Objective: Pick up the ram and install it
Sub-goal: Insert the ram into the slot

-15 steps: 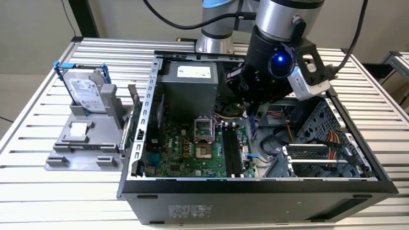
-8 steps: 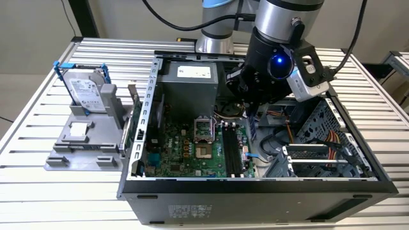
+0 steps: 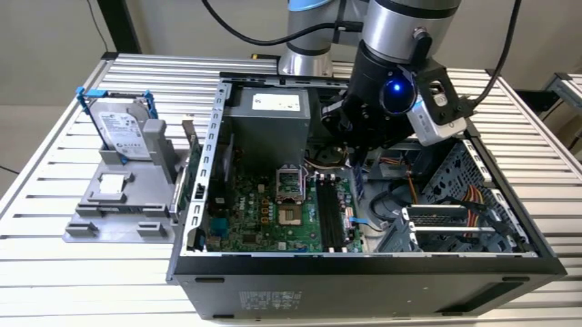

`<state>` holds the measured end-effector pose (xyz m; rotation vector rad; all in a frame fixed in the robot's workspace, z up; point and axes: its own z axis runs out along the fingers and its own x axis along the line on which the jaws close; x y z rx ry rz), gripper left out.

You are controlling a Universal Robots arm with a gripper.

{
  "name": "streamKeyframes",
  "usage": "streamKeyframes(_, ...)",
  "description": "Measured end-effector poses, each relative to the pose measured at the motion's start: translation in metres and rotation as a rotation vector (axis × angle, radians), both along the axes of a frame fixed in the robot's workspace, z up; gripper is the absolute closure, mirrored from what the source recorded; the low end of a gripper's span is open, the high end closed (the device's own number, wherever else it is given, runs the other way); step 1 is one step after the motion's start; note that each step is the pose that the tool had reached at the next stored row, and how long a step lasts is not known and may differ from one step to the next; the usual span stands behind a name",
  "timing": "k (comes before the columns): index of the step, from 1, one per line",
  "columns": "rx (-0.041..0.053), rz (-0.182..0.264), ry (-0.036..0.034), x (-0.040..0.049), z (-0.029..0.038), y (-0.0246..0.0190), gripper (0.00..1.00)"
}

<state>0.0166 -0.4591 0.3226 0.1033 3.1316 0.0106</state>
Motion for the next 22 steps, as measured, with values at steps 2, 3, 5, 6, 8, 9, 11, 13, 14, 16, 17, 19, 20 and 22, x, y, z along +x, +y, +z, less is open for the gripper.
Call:
streamKeyframes(2,-0.0002,0.0,0.0,0.0,-0.0005,0.0002,1.0)
streamKeyframes(3,-0.0005,0.0,0.0,0.0,-0.0006,0.0002,1.0)
streamKeyframes(5,-0.0006,0.0,0.0001,0.0,-0.0009,0.0002,1.0)
streamKeyframes(6,-0.0004,0.0,0.0,0.0,-0.0015,0.0003,1.0)
streamKeyframes(8,-0.0003,0.0,-0.0001,0.0,-0.002,0.0004,1.0)
streamKeyframes(9,-0.0004,0.0,0.0,0.0,-0.0021,0.0004,1.0)
streamKeyframes(11,-0.0003,0.0,0.0,0.0,-0.0027,0.0004,1.0)
streamKeyframes(13,-0.0003,0.0,-0.0001,0.0,-0.0034,0.0004,1.0)
streamKeyframes(14,-0.0004,0.0,0.0,0.0,-0.0037,0.0004,1.0)
streamKeyframes(16,-0.0004,0.0,0.0,0.0,-0.0045,0.0004,1.0)
streamKeyframes(17,-0.0004,0.0,0.0,0.0,-0.0048,0.0004,1.0)
streamKeyframes(19,-0.0005,0.0,0.0,0.0,-0.0048,0.0004,1.0)
streamKeyframes(20,-0.0006,0.0,0.0,0.0,-0.0048,0.0003,1.0)
streamKeyframes(22,-0.0004,0.0,0.0,0.0,-0.005,0.0004,1.0)
